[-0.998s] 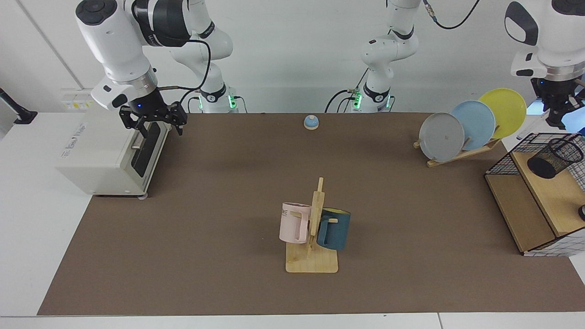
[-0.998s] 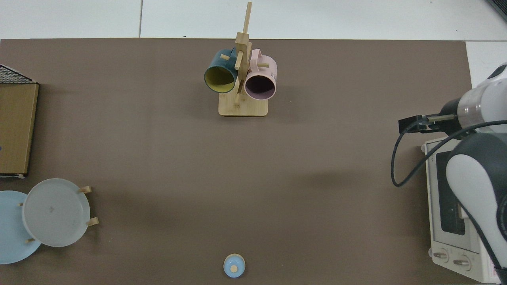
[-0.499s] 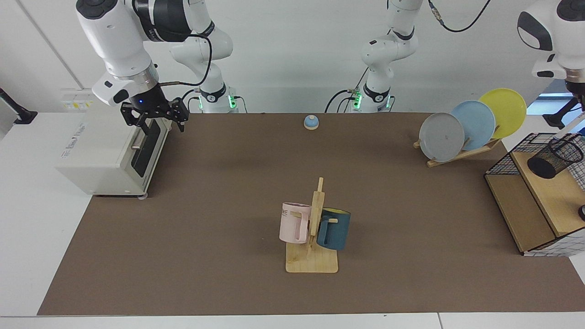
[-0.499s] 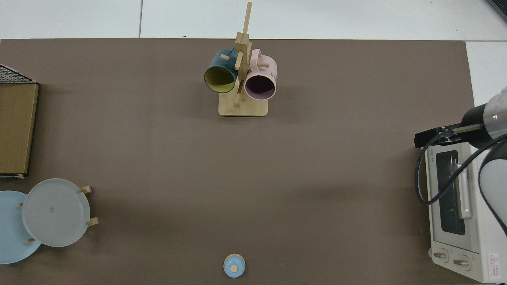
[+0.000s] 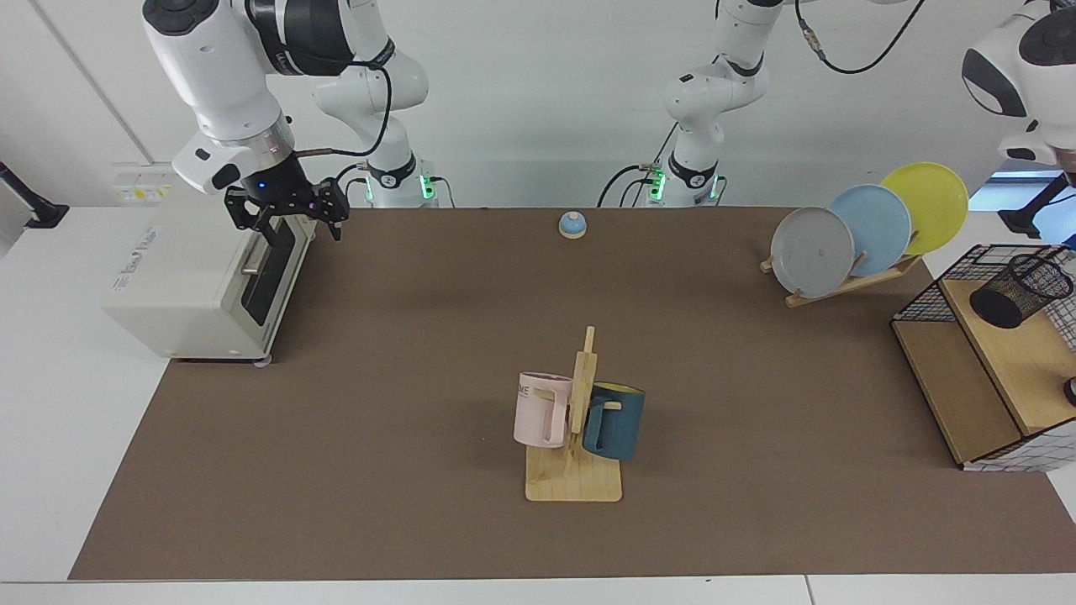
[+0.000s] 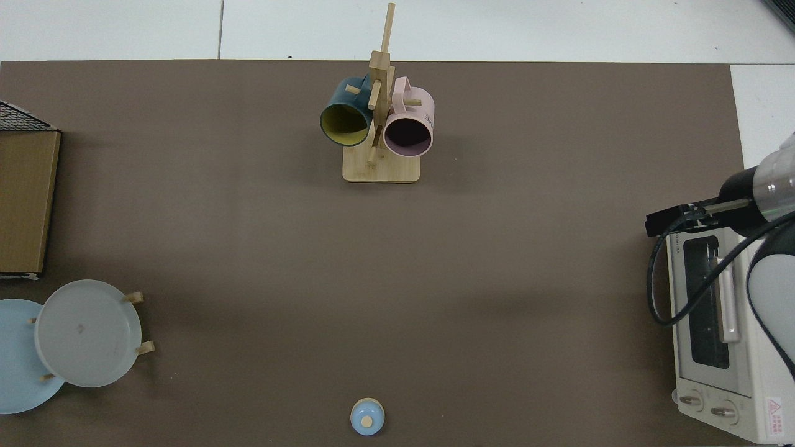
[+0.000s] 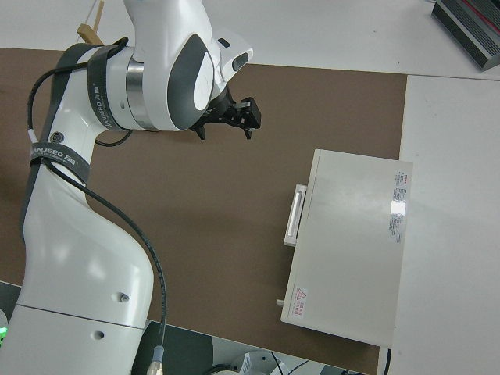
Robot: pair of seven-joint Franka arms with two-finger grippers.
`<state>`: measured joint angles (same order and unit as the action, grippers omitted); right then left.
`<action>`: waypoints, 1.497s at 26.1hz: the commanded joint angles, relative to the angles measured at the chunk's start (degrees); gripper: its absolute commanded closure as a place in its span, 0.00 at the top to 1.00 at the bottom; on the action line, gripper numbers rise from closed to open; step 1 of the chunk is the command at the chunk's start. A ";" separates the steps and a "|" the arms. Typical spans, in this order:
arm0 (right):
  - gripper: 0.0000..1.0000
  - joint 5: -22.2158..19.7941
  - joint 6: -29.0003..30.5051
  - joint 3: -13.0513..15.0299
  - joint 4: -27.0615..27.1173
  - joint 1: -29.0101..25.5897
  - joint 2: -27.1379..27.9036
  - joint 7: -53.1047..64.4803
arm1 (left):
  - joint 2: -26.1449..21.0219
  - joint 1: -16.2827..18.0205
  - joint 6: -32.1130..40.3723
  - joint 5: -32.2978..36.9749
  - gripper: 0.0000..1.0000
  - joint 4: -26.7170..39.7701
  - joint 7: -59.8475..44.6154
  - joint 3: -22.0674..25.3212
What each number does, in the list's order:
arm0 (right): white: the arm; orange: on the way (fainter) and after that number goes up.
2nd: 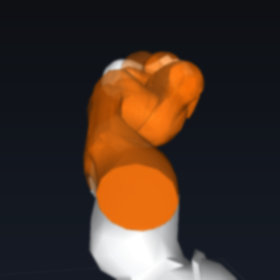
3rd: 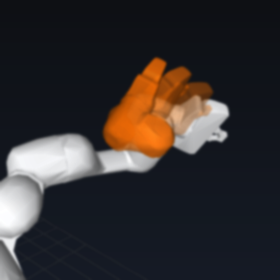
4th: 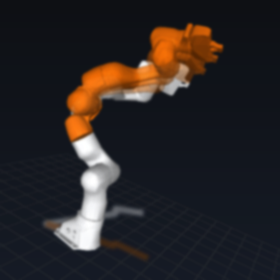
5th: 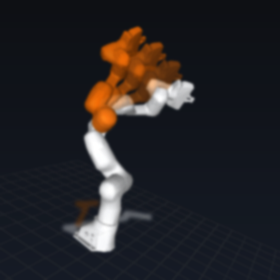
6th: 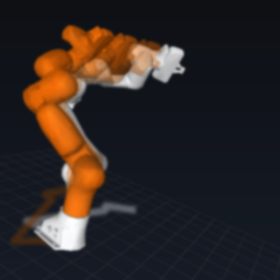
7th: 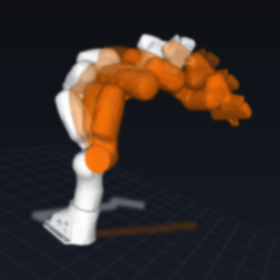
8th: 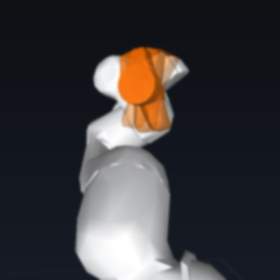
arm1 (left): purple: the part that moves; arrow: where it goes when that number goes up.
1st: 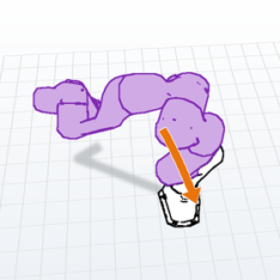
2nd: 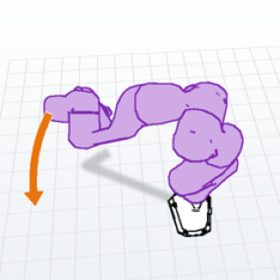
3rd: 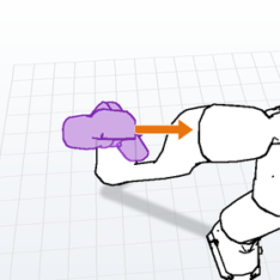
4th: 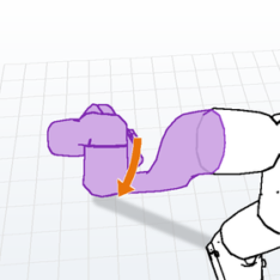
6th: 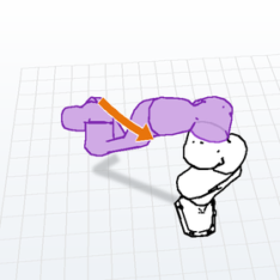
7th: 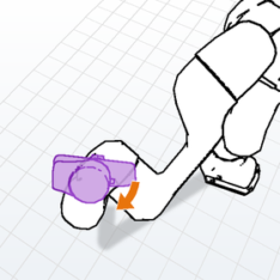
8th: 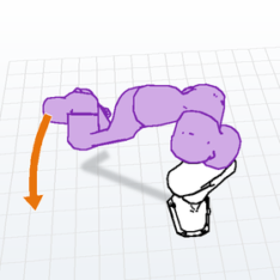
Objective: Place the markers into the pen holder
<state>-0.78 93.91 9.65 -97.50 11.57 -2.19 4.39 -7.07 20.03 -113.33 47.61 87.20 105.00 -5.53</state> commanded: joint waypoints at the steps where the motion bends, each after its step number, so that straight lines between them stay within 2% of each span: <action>1: 1.00 1.04 -1.01 -0.25 -0.77 -0.50 -1.06 1.41 | -0.84 0.44 -1.19 1.78 0.00 -0.98 1.17 -0.27; 11: 1.00 0.69 -0.31 -0.68 -0.68 -0.32 -0.98 1.41 | -0.23 0.89 -2.25 3.72 0.00 4.99 -1.90 -0.27; 21: 1.00 0.43 -0.74 -1.04 -0.68 -1.02 -1.06 1.41 | -0.93 1.15 -1.99 4.86 0.00 8.07 -7.35 -0.19; 29: 1.00 0.43 -0.92 -1.21 -0.68 -2.16 -1.06 1.50 | -4.97 1.32 -1.73 7.93 0.00 8.51 -13.85 -0.27; 30: 1.00 0.43 -1.01 -1.65 -0.68 -3.12 -1.06 1.50 | -5.14 1.24 -1.46 8.11 0.00 8.60 -14.90 -0.27; 31: 1.00 0.43 -1.01 -3.39 -0.68 -4.61 -1.06 1.50 | -5.06 1.15 -1.46 8.37 0.00 8.95 -15.61 -0.27; 32: 1.00 0.43 -1.01 -5.50 -0.68 -6.28 -1.06 1.50 | -5.06 0.80 -1.37 8.90 0.03 9.04 -15.96 -0.19; 33: 1.00 0.43 -1.01 -7.43 -0.68 -8.30 -1.15 1.50 | -5.06 0.45 -0.85 9.51 0.33 8.78 -16.32 -0.19; 34: 1.00 0.52 -1.01 -8.84 -0.68 -9.45 -1.15 1.50 | -5.15 0.18 0.11 10.04 0.86 8.34 -16.75 -0.27; 35: 1.00 0.52 -1.10 -9.12 -0.68 -9.55 -1.15 1.50 | -5.15 0.09 0.82 10.39 0.99 7.73 -16.67 -0.36; 37: 1.00 0.34 -1.18 -9.04 -0.68 -8.85 -1.50 1.50 | -5.06 -0.08 1.35 10.40 1.00 7.02 -16.50 -0.71; 39: 1.00 0.17 -1.97 -8.34 -0.77 -6.84 -1.59 1.41 | -4.45 -1.65 3.01 10.57 1.00 6.67 -16.41 -0.89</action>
<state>-0.79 93.82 2.02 -97.51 4.18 -2.44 4.39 -12.60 20.48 -113.61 56.70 94.81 89.67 -6.09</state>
